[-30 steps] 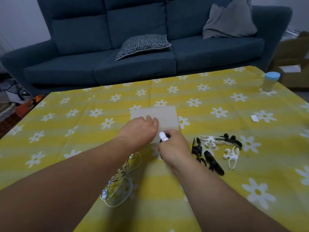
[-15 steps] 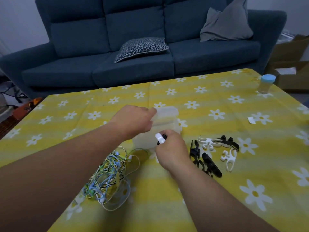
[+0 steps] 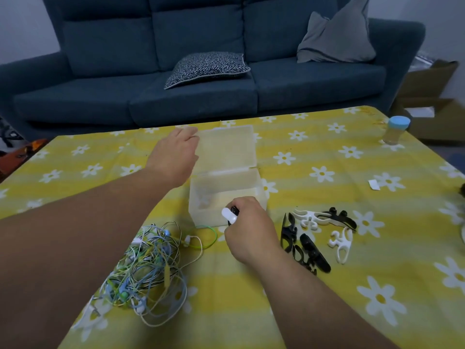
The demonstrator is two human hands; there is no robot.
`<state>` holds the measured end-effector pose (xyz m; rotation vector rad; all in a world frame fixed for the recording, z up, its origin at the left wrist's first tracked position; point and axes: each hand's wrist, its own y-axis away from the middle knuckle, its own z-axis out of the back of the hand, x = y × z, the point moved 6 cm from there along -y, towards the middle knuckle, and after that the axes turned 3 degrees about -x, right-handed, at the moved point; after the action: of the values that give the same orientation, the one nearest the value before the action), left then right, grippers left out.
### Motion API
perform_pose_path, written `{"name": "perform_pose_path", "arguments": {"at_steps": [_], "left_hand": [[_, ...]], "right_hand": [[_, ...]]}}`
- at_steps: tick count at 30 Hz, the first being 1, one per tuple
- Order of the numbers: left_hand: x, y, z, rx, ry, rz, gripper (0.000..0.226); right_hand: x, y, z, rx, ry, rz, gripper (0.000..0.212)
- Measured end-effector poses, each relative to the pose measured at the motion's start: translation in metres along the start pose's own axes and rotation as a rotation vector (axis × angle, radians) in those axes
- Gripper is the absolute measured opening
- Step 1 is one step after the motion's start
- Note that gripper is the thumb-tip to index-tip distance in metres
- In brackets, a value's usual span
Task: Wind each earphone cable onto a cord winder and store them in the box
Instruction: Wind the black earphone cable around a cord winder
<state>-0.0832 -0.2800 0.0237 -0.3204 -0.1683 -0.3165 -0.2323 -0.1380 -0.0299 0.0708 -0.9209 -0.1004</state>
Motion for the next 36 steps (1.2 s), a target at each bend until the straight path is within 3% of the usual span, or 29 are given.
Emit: {"name": "perform_pose_path", "arguments": {"at_steps": [3, 8, 10, 15, 18, 25, 29, 31, 36], "left_hand": [[0.004, 0.007, -0.03, 0.216, 0.14, 0.078, 0.063], [-0.006, 0.027, -0.063, 0.521, 0.305, 0.081, 0.066], [-0.008, 0.027, -0.059, 0.46, 0.381, 0.098, 0.061], [0.001, 0.032, -0.009, 0.109, 0.715, 0.301, 0.028], [-0.001, 0.058, 0.013, -0.028, 0.967, 0.533, 0.02], [0.02, 0.139, 0.02, -0.217, 1.534, 1.1, 0.014], [0.038, 0.165, 0.02, -0.24, 1.54, 1.16, 0.014], [0.045, 0.168, 0.018, -0.188, 1.565, 1.136, 0.012], [0.06, 0.168, 0.022, -0.107, 1.429, 0.989, 0.006]], "right_hand": [[-0.001, -0.001, 0.0, 0.018, 0.021, 0.003, 0.036], [-0.003, -0.001, 0.001, 0.028, 0.048, 0.025, 0.035], [-0.003, -0.001, 0.002, 0.026, 0.038, 0.028, 0.037], [0.003, -0.004, 0.01, -0.127, -0.027, 0.029, 0.027], [0.011, -0.006, 0.016, -0.198, -0.15, 0.014, 0.033], [0.018, 0.004, 0.009, -0.168, -0.443, -0.132, 0.026], [0.025, 0.003, 0.001, -0.134, -0.619, -0.231, 0.009], [0.032, -0.003, 0.0, -0.143, -0.611, -0.259, 0.012], [0.054, -0.053, -0.002, -0.109, -0.243, -0.229, 0.013]]}}
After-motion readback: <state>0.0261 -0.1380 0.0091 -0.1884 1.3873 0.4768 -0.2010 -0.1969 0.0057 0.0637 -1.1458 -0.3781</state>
